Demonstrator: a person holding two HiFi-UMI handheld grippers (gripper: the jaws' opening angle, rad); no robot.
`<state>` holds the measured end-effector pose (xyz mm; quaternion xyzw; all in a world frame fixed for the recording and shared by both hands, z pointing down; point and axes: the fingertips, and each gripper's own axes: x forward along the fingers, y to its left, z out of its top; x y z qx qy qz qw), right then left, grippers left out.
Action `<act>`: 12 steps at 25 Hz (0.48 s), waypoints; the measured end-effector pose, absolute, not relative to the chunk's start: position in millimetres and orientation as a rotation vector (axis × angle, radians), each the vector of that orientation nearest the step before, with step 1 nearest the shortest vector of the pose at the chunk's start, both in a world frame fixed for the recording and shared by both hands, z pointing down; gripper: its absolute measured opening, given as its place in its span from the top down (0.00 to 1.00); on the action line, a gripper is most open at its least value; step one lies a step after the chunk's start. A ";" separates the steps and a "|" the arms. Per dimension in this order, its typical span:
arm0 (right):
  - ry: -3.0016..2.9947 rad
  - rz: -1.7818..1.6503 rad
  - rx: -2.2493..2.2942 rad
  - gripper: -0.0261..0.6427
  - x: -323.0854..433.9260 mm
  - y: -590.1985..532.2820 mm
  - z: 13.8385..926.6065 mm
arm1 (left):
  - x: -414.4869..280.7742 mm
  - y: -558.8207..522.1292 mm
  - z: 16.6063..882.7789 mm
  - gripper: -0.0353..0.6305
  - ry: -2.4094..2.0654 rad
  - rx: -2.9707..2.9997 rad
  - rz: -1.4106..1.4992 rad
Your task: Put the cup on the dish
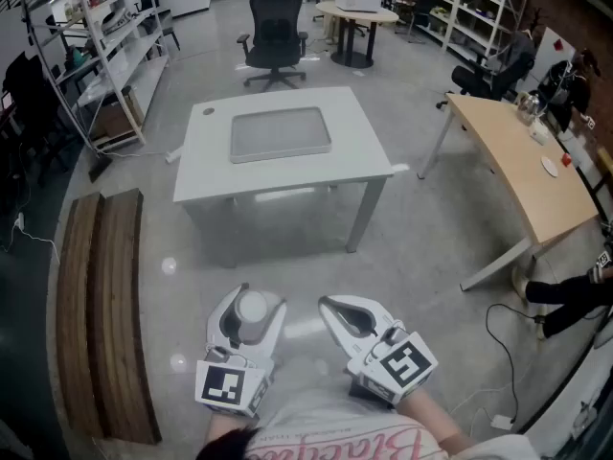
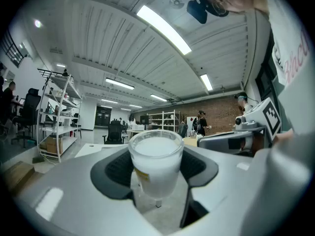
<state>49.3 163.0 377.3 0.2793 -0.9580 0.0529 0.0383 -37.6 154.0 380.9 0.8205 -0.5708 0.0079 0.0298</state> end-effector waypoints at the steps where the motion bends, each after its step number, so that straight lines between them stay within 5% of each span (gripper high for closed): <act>1: -2.945 0.154 0.852 0.96 49.7 161.2 375.8 | -36.7 152.5 380.5 0.55 -1.760 2.529 0.023; 12: -2.944 0.106 0.813 0.96 37.5 130.9 382.2 | -40.9 119.5 387.5 0.55 -1.736 2.536 0.025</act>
